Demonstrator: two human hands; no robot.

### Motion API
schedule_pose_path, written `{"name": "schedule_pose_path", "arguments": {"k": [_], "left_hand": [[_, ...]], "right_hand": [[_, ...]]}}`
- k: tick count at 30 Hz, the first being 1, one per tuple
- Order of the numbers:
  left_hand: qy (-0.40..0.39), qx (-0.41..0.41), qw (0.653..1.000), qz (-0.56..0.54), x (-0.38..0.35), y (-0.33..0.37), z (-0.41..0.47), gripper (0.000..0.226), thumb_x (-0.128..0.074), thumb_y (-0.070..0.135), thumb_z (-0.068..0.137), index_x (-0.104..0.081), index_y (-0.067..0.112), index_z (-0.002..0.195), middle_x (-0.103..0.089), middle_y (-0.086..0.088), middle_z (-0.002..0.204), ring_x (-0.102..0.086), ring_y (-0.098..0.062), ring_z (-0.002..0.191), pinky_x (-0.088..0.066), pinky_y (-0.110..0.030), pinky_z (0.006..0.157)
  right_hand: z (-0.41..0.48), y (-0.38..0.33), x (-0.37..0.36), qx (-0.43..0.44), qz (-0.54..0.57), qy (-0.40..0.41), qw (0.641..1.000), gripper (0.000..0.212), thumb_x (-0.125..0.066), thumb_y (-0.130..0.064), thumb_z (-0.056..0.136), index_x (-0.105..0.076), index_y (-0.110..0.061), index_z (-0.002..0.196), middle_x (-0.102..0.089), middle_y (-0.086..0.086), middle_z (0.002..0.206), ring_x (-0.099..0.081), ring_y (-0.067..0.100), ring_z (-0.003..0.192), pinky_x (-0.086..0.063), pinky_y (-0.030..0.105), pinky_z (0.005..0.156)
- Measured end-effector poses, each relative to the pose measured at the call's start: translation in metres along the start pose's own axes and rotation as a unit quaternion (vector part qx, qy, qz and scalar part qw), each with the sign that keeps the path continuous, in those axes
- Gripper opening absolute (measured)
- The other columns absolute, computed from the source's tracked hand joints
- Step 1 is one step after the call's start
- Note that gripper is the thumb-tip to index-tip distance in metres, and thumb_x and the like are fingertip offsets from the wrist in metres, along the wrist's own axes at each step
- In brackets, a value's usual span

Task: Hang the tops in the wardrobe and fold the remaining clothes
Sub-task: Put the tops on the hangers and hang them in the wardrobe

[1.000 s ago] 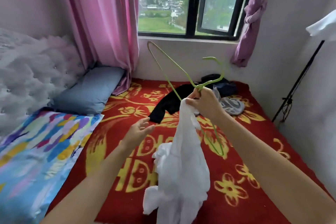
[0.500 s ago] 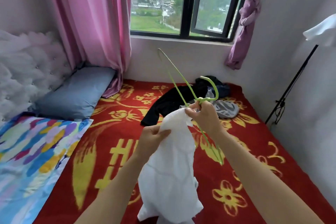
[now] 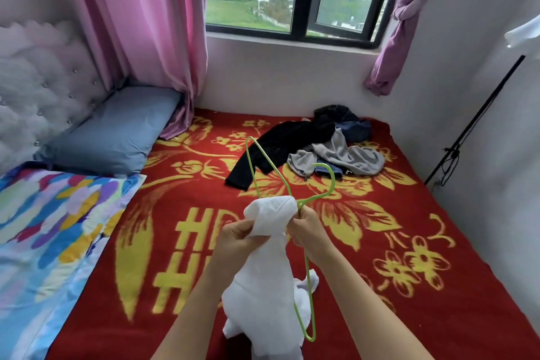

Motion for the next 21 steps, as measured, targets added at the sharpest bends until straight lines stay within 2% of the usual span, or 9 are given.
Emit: {"name": "schedule_pose_path", "arguments": {"k": [5, 7, 9, 11, 13, 15, 18, 20, 21], "left_hand": [[-0.010, 0.023, 1.000, -0.010, 0.011, -0.015, -0.005, 0.019, -0.066, -0.001, 0.082, -0.074, 0.015, 0.088, -0.073, -0.007, 0.084, -0.067, -0.018, 0.077, -0.053, -0.028, 0.069], [-0.007, 0.017, 1.000, 0.000, 0.018, -0.020, -0.004, 0.007, -0.069, 0.006, 0.082, -0.074, 0.012, 0.083, -0.071, -0.012, 0.079, -0.064, -0.019, 0.073, -0.051, -0.030, 0.066], [-0.009, 0.003, 0.999, 0.032, 0.022, -0.025, -0.004, 0.028, -0.070, 0.031, 0.075, -0.070, 0.003, 0.080, -0.063, -0.015, 0.073, -0.057, -0.019, 0.069, -0.045, -0.034, 0.064], [-0.006, -0.023, 0.996, 0.084, 0.023, -0.027, -0.004, 0.050, -0.060, 0.049, 0.066, -0.065, 0.000, 0.073, -0.055, -0.003, 0.067, -0.048, -0.013, 0.064, -0.038, -0.029, 0.061], [0.022, -0.066, 0.987, 0.143, 0.024, -0.025, -0.003, 0.037, -0.053, 0.053, 0.067, -0.058, 0.018, 0.058, -0.047, 0.011, 0.059, -0.041, -0.006, 0.058, -0.032, -0.019, 0.055], [0.047, -0.094, 0.978, 0.180, 0.024, -0.020, -0.001, 0.031, -0.052, 0.050, 0.070, -0.053, 0.022, 0.057, -0.041, 0.011, 0.060, -0.041, -0.009, 0.057, -0.029, -0.017, 0.051], [0.046, -0.097, 0.979, 0.174, 0.023, -0.020, 0.003, 0.015, -0.060, 0.035, 0.071, -0.055, 0.036, 0.057, -0.043, 0.008, 0.068, -0.044, -0.009, 0.060, -0.032, -0.016, 0.052], [-0.019, -0.057, 0.988, 0.143, 0.015, -0.026, 0.005, 0.009, -0.066, 0.042, 0.066, -0.060, 0.036, 0.065, -0.049, 0.006, 0.082, -0.049, -0.005, 0.071, -0.040, -0.016, 0.061], [-0.063, -0.034, 0.988, 0.133, 0.009, -0.030, 0.006, 0.028, -0.068, 0.051, 0.063, -0.065, 0.027, 0.078, -0.052, 0.003, 0.092, -0.052, -0.003, 0.080, -0.044, -0.018, 0.071]], "right_hand": [[-0.002, 0.000, -0.014, -0.020, 0.103, -0.037, 0.994, 0.035, -0.050, 0.012, 0.085, -0.036, -0.012, 0.065, -0.032, -0.008, 0.042, -0.024, 0.003, 0.033, -0.021, 0.016, 0.035], [-0.002, -0.007, -0.014, -0.016, 0.136, -0.049, 0.989, 0.024, -0.053, 0.009, 0.080, -0.041, -0.009, 0.070, -0.034, -0.009, 0.040, -0.025, 0.003, 0.032, -0.021, 0.015, 0.034], [-0.004, -0.019, -0.018, -0.001, 0.164, -0.086, 0.983, 0.014, -0.055, -0.007, 0.074, -0.041, -0.010, 0.073, -0.033, -0.008, 0.040, -0.023, 0.004, 0.030, -0.018, 0.015, 0.035], [-0.004, -0.029, -0.021, 0.010, 0.157, -0.119, 0.980, 0.026, -0.059, -0.028, 0.075, -0.038, -0.012, 0.073, -0.030, -0.009, 0.041, -0.021, 0.005, 0.031, -0.016, 0.016, 0.036], [-0.005, -0.036, -0.024, 0.007, 0.117, -0.126, 0.985, 0.042, -0.065, -0.045, 0.071, -0.040, -0.011, 0.073, -0.030, -0.010, 0.042, -0.021, 0.005, 0.031, -0.018, 0.016, 0.035], [-0.007, -0.044, -0.026, 0.018, 0.051, -0.113, 0.992, 0.040, -0.072, -0.032, 0.075, -0.039, -0.011, 0.069, -0.035, -0.012, 0.040, -0.027, 0.002, 0.031, -0.023, 0.014, 0.035], [-0.005, -0.057, -0.019, 0.039, 0.005, -0.053, 0.998, 0.031, -0.062, 0.006, 0.083, -0.043, -0.010, 0.066, -0.045, -0.012, 0.037, -0.040, -0.001, 0.032, -0.030, 0.011, 0.036], [-0.002, -0.075, -0.008, 0.060, 0.008, -0.031, 0.998, 0.026, -0.062, 0.007, 0.083, -0.045, -0.007, 0.069, -0.044, -0.010, 0.042, -0.038, 0.001, 0.034, -0.030, 0.014, 0.036], [-0.002, -0.088, -0.002, 0.070, 0.013, -0.024, 0.997, 0.023, -0.062, 0.005, 0.083, -0.046, -0.006, 0.071, -0.045, -0.008, 0.045, -0.039, 0.005, 0.036, -0.031, 0.016, 0.036]]}}
Point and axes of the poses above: each hand's wrist, its own z-axis towards the middle knuckle, its own x-axis out of the back of the hand, y = z × x, the point moved 8 cm from there along z, towards the middle knuckle
